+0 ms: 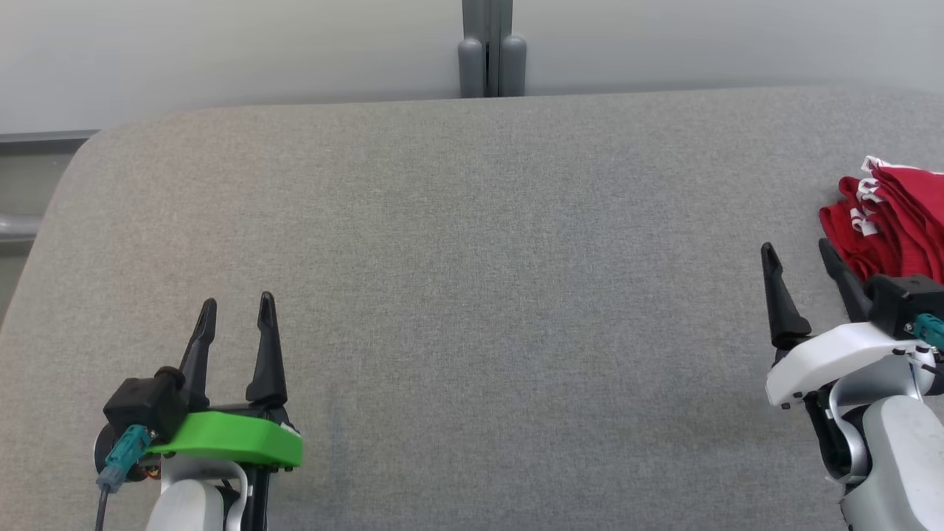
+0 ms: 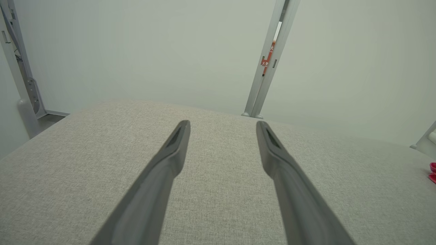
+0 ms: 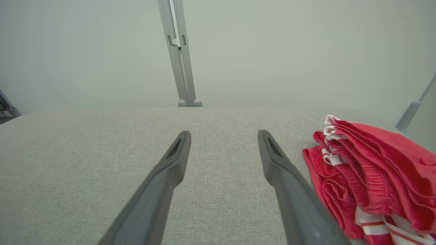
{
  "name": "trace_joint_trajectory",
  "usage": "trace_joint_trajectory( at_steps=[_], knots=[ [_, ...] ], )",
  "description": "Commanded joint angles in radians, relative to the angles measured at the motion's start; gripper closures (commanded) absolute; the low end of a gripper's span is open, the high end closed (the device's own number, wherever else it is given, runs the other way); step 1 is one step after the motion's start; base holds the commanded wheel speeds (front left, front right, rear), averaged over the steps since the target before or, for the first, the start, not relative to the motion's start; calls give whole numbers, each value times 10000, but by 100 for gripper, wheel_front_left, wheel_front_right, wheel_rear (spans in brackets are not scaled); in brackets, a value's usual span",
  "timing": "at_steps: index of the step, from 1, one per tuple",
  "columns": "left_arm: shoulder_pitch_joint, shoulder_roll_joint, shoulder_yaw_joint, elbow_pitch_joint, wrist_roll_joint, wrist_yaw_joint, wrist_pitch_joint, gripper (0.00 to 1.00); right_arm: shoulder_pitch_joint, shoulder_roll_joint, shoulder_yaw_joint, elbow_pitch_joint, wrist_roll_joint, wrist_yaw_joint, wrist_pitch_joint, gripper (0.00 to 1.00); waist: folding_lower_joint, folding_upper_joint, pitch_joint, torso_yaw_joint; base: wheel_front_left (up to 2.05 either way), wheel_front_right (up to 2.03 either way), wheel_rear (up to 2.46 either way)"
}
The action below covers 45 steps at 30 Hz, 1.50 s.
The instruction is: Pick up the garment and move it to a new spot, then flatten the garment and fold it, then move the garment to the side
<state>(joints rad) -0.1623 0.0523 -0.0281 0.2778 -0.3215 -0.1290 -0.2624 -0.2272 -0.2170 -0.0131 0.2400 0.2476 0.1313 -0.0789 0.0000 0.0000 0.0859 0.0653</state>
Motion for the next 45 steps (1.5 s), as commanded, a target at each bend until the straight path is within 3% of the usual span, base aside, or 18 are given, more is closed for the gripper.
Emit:
trace_joint_trajectory(
  at_steps=[1, 16, 45],
  knots=[
    [219, 9, 44, 57, 69, -33, -27, 0, 130, 77, 44, 146, 133, -11, -92, 0, 0, 0, -374, 159, 0, 0, 0],
    [666, -6, 103, 415, 101, -34, -27, 0, 187, 661, 101, 1440, 206, -12, -723, 0, 0, 0, -907, 42, 0, 0, 0],
    [510, -8, 185, 511, 181, -34, -27, 0, -1, 884, 341, 1769, 169, -11, -995, 0, 0, 0, -720, -111, 0, 0, 0]
  ],
)
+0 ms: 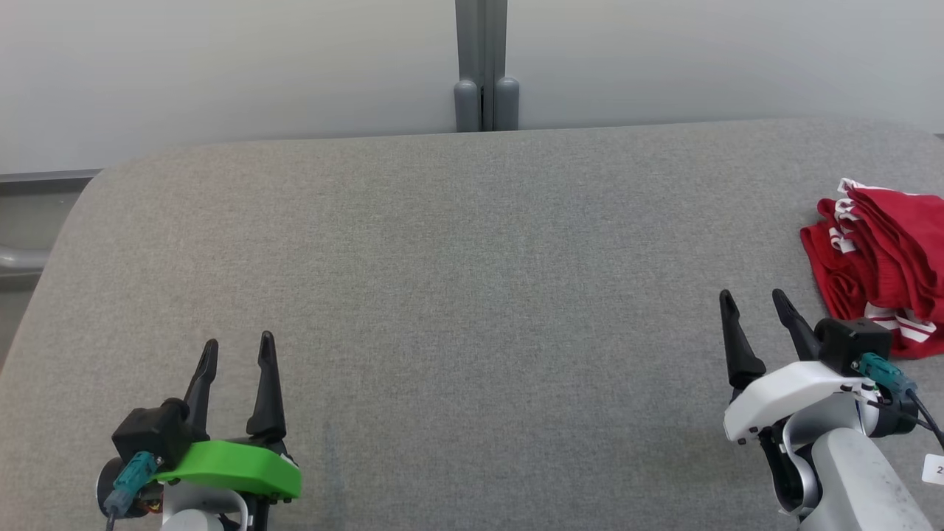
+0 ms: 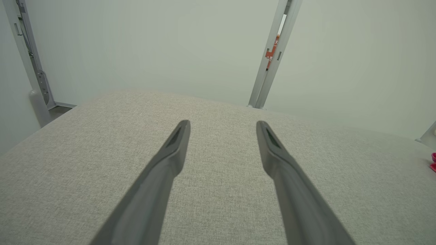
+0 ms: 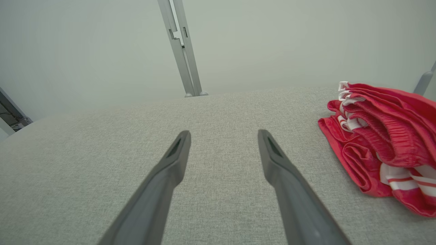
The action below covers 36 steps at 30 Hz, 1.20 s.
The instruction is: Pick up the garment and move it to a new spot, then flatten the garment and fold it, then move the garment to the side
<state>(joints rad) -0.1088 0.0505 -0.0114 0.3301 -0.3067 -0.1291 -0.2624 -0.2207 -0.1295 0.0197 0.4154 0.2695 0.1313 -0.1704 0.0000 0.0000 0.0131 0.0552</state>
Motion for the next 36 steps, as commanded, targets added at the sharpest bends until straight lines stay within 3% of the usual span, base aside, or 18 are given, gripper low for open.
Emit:
trace_joint_trajectory(
  at_steps=[1, 2, 8, 36],
  knots=[
    [-22, 10, 6, 0, 18, -33, -27, 0, -82, 18, 21, 32, -52, -11, -92, 0, 0, 0, 16, -23, 0, 0, 0],
    [1, -2, -3, 10, -6, 2, 2, 100, -14, 16, 6, 20, 6, 0, -1, 100, 0, 0, 12, -16, 0, 0, 0],
    [264, -71, -17, 507, -76, 2, 84, 100, 485, 218, 4, 519, 85, 2, 96, 100, 0, 0, 15, -20, 0, 0, 0],
    [141, -40, 435, 3, -4607, -5, 1373, 100, 706, 412, -473, -292, 4747, -1, 1057, 100, 0, 0, -11, -141, 0, 0, 0]
  ],
)
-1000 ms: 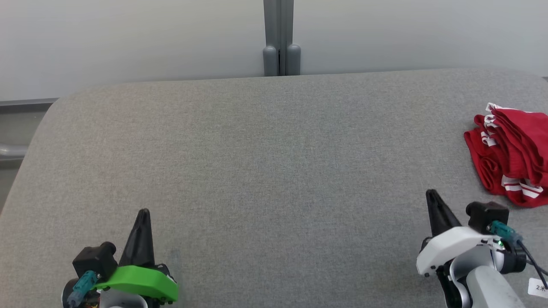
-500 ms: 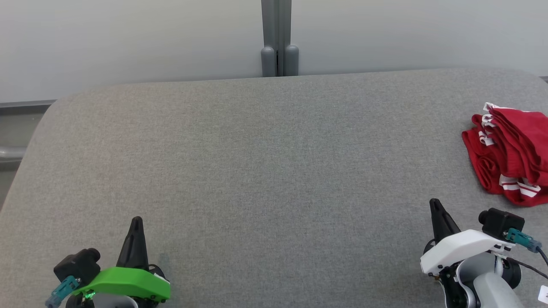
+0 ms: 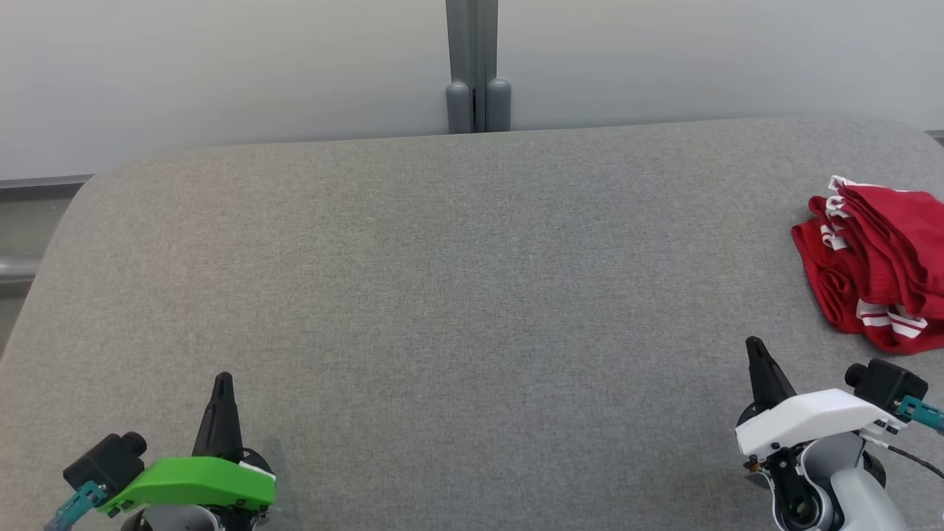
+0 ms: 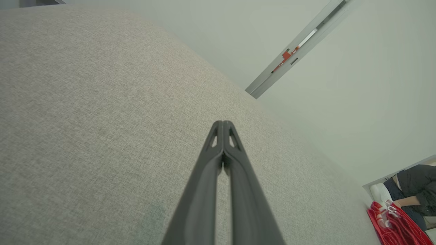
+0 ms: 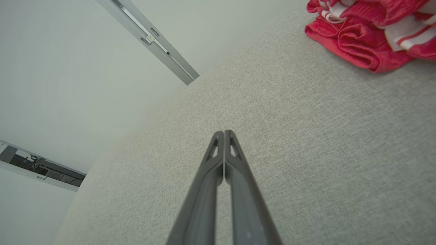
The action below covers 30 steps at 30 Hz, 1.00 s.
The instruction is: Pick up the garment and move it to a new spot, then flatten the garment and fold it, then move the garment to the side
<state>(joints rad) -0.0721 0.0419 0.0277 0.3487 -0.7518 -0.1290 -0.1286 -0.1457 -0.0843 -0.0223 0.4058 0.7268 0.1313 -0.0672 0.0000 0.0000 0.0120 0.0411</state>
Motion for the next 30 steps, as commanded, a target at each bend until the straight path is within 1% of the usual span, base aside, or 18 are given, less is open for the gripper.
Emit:
trace_joint_trajectory(
  at_steps=[1, 13, 30],
  knots=[
    [-231, 48, 62, -202, -338, -8, 80, 100, -35, -33, -70, -226, 353, -1, 63, 100, 0, 0, -1, -5, 0, 0, 0],
    [-280, 60, 213, -361, -1814, -11, 500, 100, 32, 31, -224, -487, 1873, -1, 379, 100, 0, 0, -12, -56, 0, 0, 0],
    [-334, 76, 391, -553, -3632, -15, 1019, 100, 129, 115, -419, -801, 3736, -1, 769, 100, 0, 0, -28, -128, 0, 0, 0]
  ],
)
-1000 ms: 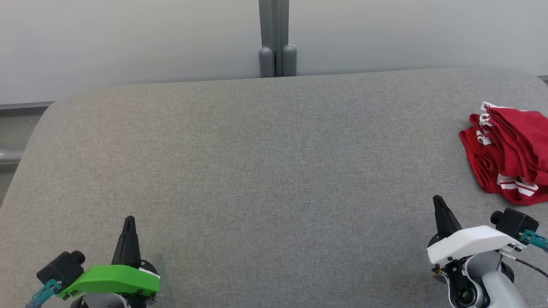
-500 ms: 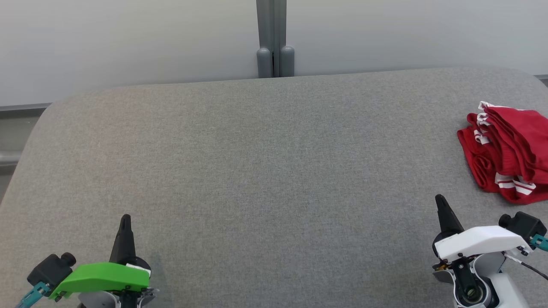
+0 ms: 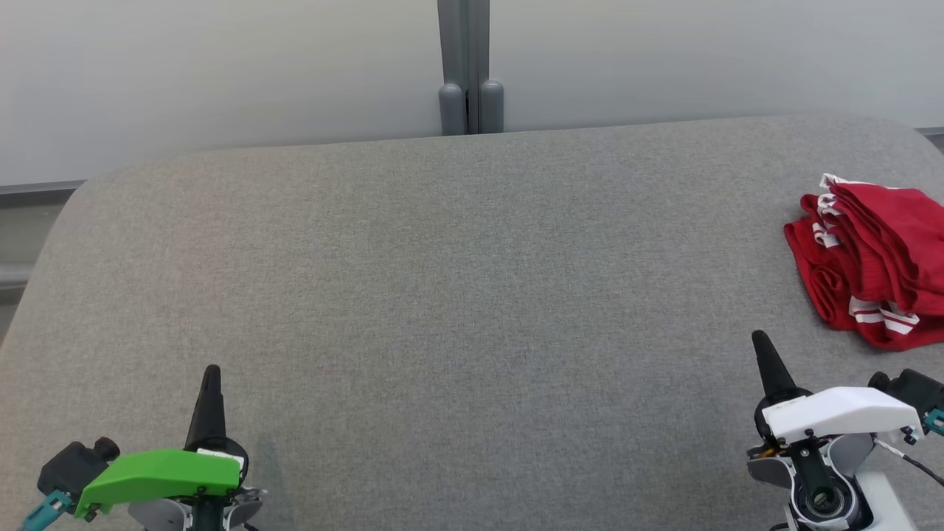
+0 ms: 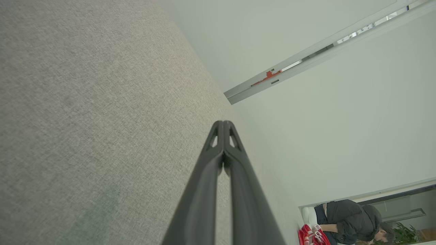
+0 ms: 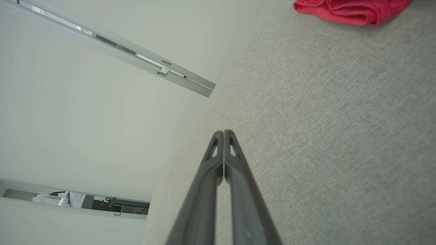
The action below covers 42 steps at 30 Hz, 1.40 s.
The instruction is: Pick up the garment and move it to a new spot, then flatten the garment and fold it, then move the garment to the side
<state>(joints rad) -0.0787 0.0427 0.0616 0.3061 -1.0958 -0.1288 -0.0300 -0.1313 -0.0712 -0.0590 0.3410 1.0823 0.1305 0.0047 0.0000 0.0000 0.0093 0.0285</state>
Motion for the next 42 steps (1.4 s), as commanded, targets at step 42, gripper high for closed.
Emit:
trace_joint_trajectory(
  at_steps=[42],
  knots=[
    [-343, 97, 396, -484, -3649, -27, 1016, 100, 198, 142, -413, -744, 3734, 5, 795, 100, 0, 0, -38, -178, 0, 0, 0]
  ],
)
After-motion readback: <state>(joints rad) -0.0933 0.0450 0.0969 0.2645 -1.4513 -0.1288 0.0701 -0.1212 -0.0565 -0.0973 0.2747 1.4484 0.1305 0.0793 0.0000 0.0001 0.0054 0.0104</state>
